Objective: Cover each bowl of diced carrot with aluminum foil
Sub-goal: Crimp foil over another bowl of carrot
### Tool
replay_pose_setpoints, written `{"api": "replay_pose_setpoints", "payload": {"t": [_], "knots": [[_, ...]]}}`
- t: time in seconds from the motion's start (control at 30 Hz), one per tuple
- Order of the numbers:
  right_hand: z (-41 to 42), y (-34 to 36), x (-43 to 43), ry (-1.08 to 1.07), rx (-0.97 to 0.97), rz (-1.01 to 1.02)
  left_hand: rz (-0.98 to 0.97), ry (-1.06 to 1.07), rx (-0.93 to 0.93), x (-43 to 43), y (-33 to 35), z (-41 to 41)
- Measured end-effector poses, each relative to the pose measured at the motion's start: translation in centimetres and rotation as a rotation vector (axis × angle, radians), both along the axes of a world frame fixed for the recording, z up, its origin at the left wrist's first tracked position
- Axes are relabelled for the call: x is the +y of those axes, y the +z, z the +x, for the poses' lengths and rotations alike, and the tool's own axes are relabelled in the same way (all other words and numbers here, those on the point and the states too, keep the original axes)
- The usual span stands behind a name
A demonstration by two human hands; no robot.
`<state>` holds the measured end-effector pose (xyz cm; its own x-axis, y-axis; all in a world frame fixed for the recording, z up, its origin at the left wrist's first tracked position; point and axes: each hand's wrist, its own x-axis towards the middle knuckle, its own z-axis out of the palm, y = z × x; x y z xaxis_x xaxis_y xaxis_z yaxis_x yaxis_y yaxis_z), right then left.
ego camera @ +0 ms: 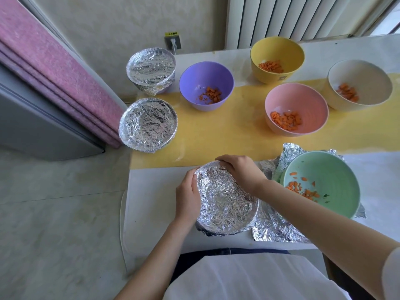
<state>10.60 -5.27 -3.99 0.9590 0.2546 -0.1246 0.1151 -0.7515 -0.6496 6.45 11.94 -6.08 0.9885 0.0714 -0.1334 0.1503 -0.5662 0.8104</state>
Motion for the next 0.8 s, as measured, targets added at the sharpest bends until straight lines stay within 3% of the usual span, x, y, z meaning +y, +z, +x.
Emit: {"api": "replay_pose_setpoints", "payload": {"t": [0.23, 0.43, 0.6, 0.8], "knots": [[0.3, 0.0, -0.1, 0.01, -0.012, -0.014, 0.037, 0.003, -0.026, -0.1, 0.1, 0.0], [1.7, 1.3, 0.8, 0.219, 0.049, -0.204, 0.008, 0.018, 0.042, -0.3, 0.6, 0.0], [2.8, 1.7, 2.4, 0.345, 0.102, -0.206, 0.06, 0.072, -0.069, -0.4, 0.2, 0.1], [3.0, 1.0, 2.4, 0.378, 0.031, -0.248, 0.119, 0.126, -0.096, -0.6, -0.2, 0.1]]}}
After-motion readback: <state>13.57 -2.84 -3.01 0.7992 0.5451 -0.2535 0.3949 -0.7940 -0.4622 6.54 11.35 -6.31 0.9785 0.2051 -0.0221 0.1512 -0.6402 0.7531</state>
